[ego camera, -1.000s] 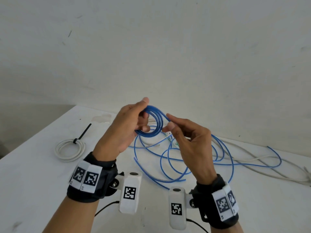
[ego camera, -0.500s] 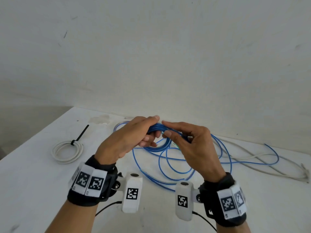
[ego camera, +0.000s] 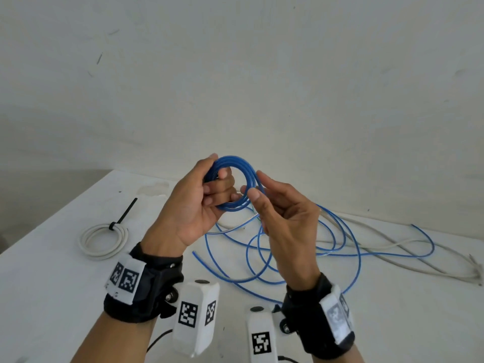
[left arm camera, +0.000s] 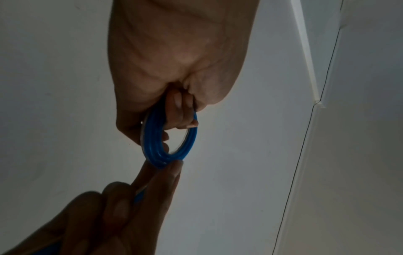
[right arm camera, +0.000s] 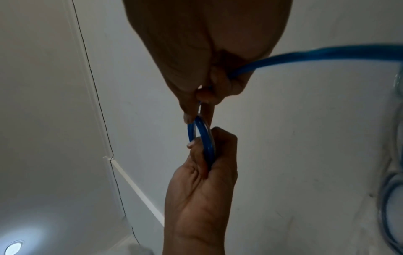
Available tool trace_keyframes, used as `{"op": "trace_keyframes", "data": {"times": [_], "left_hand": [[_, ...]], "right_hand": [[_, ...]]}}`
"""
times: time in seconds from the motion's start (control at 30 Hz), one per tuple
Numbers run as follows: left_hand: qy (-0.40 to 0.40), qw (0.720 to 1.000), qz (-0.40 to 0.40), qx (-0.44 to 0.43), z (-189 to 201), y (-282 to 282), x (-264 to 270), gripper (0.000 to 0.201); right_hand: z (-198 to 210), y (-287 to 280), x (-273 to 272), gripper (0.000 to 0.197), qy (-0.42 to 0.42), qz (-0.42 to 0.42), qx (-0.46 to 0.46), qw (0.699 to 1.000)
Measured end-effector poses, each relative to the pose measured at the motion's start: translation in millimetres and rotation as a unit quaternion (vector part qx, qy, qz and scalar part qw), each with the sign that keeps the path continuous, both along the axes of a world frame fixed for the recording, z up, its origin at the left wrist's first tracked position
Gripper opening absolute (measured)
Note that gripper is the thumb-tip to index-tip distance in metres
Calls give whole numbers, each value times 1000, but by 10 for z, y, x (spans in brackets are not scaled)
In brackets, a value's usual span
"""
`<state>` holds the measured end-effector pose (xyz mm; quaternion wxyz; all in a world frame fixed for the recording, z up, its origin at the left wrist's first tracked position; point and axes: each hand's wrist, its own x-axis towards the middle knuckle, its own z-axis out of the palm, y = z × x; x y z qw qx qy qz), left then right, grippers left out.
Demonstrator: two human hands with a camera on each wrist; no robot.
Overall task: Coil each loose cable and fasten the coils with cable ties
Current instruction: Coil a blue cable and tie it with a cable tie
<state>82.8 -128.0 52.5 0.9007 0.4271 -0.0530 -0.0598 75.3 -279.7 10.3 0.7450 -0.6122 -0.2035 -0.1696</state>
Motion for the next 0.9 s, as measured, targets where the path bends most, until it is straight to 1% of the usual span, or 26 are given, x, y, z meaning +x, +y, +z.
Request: {"op": "trace_keyframes", "data": {"times": [0.1, 0.13, 0.23, 0.3, 0.37, 0.43, 0.47, 0.57, 0.67, 0.73, 0.83, 0.9], "left_hand": [[-1, 1000, 8, -1, -19, -69, 0, 48], [-6, 1000, 12, 18, -31, -73, 4, 46], [-19, 988, 22, 149, -59, -6, 27, 43], [-15, 976, -17, 216, -73, 31, 28, 48], [-10, 957, -62, 282, -94, 16, 7, 54], [-15, 942, -64, 330, -120, -39, -10, 51], [-16, 941, -58, 334, -131, -63, -18, 49], [-12, 955, -29, 294, -143, -113, -2, 45], [2, 982, 3, 190, -119, -101, 37, 45], [3, 994, 12, 112, -85, -67, 54, 44], [2, 999, 32, 24, -51, -29, 47, 42], [2, 999, 47, -4, -50, -58, 29, 41]], "right_hand": [[-53, -1, 44, 26, -4, -43, 11, 999], [-54, -35, 67, 25, -7, -54, 3, 998], [14, -213, 114, 22, -11, -61, -61, 996], [75, -338, 128, 19, -7, -32, -139, 990], [109, -410, 120, 19, -6, 2, -208, 978], [106, -442, 109, 21, -12, 15, -248, 968], [102, -454, 111, 21, -15, 18, -254, 967], [92, -484, 141, 22, -19, 11, -236, 971], [103, -467, 147, 21, -17, 3, -163, 986], [95, -413, 125, 20, -10, 16, -108, 994], [59, -228, 75, 30, 13, 31, -56, 998], [23, -81, 40, 34, 16, 19, -39, 999]]}}
